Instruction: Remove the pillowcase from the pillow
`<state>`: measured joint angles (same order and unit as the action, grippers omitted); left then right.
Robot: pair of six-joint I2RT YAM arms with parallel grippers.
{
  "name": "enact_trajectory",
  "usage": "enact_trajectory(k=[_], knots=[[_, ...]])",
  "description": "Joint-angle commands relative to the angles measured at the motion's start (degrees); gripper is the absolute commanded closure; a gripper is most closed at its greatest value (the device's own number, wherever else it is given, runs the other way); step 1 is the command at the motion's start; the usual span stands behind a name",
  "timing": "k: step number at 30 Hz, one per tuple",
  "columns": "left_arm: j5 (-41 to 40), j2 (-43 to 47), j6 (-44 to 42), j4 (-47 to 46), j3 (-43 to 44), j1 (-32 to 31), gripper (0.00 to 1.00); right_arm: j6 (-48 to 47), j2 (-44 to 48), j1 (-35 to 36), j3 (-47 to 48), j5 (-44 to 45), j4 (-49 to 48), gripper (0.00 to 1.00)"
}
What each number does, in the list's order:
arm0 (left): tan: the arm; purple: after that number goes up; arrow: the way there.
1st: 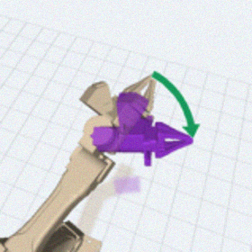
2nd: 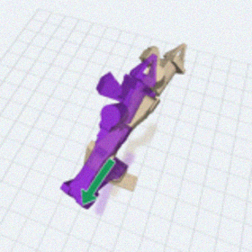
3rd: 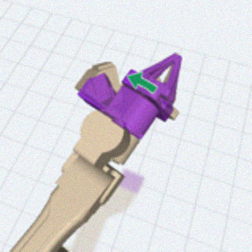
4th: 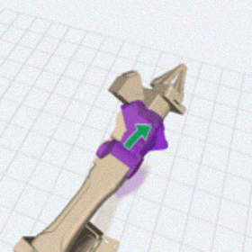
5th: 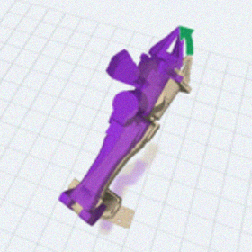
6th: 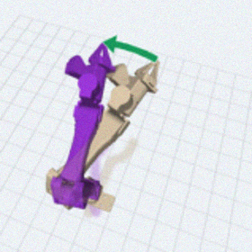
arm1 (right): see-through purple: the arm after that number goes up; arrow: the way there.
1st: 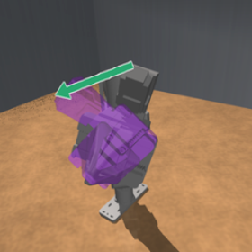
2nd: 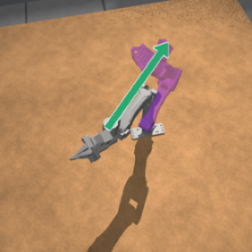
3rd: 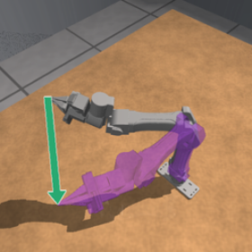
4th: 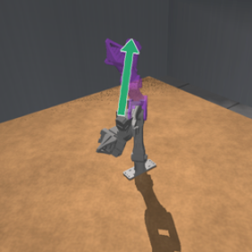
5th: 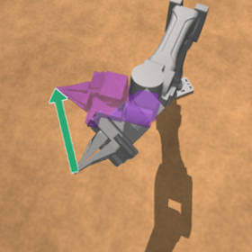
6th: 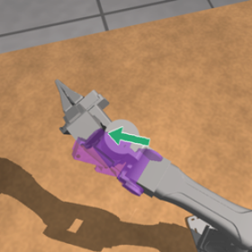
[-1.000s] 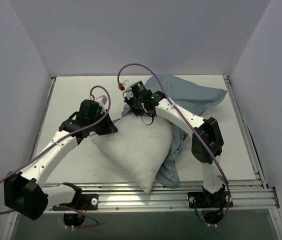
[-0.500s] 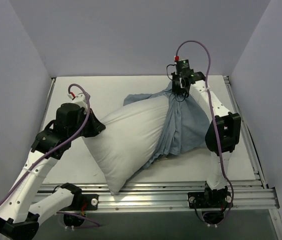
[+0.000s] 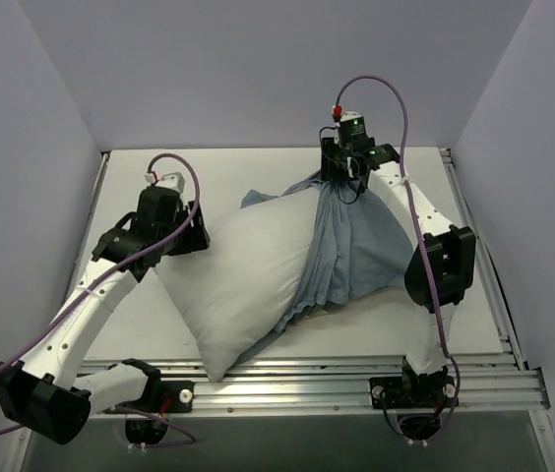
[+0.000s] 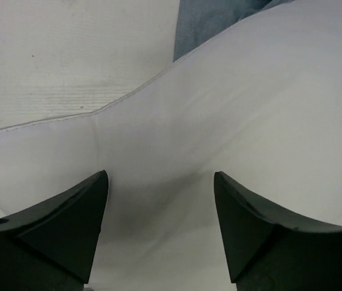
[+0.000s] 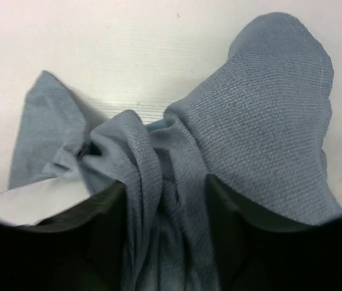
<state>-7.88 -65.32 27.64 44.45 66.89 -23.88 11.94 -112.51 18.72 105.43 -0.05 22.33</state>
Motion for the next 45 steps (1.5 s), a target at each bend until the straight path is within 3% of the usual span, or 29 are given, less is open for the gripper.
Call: enact_trajectory(k=[1,2,3,7,11,15,19,28,30,32,33,35,36,37,45], knots=[[-0.75,-1.12,-5.91,-7.09,8.06,0.24,0.19,-0.61,10.97,1.31,-1.71,2.16,-4.04,0.46],[-0.04,-1.13,-6.19,-7.27,10.17,-0.2,0.06,-0.26,12.47,1.58,-2.67,2.86,-4.05,0.42],[-0.12,-0.95,-6.37,-7.36,10.97,-0.73,0.02,-0.08,13.97,1.76,-3.81,3.3,-4.22,0.38],[-4.14,0.36,-11.09,-7.27,11.86,-8.44,0.06,2.03,24.49,2.02,-14.6,4.53,-6.41,0.23],[-8.98,-0.42,-17.87,-7.53,9.49,-24.58,0.06,4.84,33.13,2.46,-24.88,4.54,-8.87,0.18],[-14.0,-3.84,-22.27,-7.88,5.28,-34.54,0.06,6.95,41.55,2.81,-33.96,3.57,-9.06,0.18],[-14.88,-6.75,-23.33,-8.85,2.9,-38.08,0.06,6.78,48.42,3.08,-41.96,1.64,-8.62,0.18],[-13.75,-14.57,-17.89,-14.12,-1.85,-36.16,0.03,8.44,60.12,4.74,-53.21,-6.44,-4.75,0.17],[-11.29,-16.58,-16.4,-15.7,-2.73,-33.0,0.13,9.5,61.52,5.27,-54.27,-7.5,-4.66,0.17],[-8.48,-17.82,-14.46,-16.41,-2.82,-29.75,0.32,10.11,62.06,6.41,-56.03,-8.91,-4.4,0.16],[-8.03,-18.96,-13.67,-16.76,-2.21,-29.04,0.52,10.64,62.23,6.85,-56.55,-9.26,-4.31,0.16],[-7.24,-20.02,-13.4,-16.76,-0.98,-28.16,0.69,10.99,62.15,8.6,-58.4,-9.79,-4.4,0.16],[-7.15,-20.72,-13.31,-16.67,0.5,-27.89,0.89,11.43,61.54,9.31,-58.93,-9.62,-4.4,0.17],[-6.98,-20.99,-13.14,-16.67,1.3,-27.8,0.97,11.7,61.18,10.01,-59.37,-9.27,-4.4,0.16],[-5.57,-22.13,-12.26,-13.43,8.86,-27.54,0.98,15.56,53.73,22.13,-59.03,3.18,-7.21,0.16]])
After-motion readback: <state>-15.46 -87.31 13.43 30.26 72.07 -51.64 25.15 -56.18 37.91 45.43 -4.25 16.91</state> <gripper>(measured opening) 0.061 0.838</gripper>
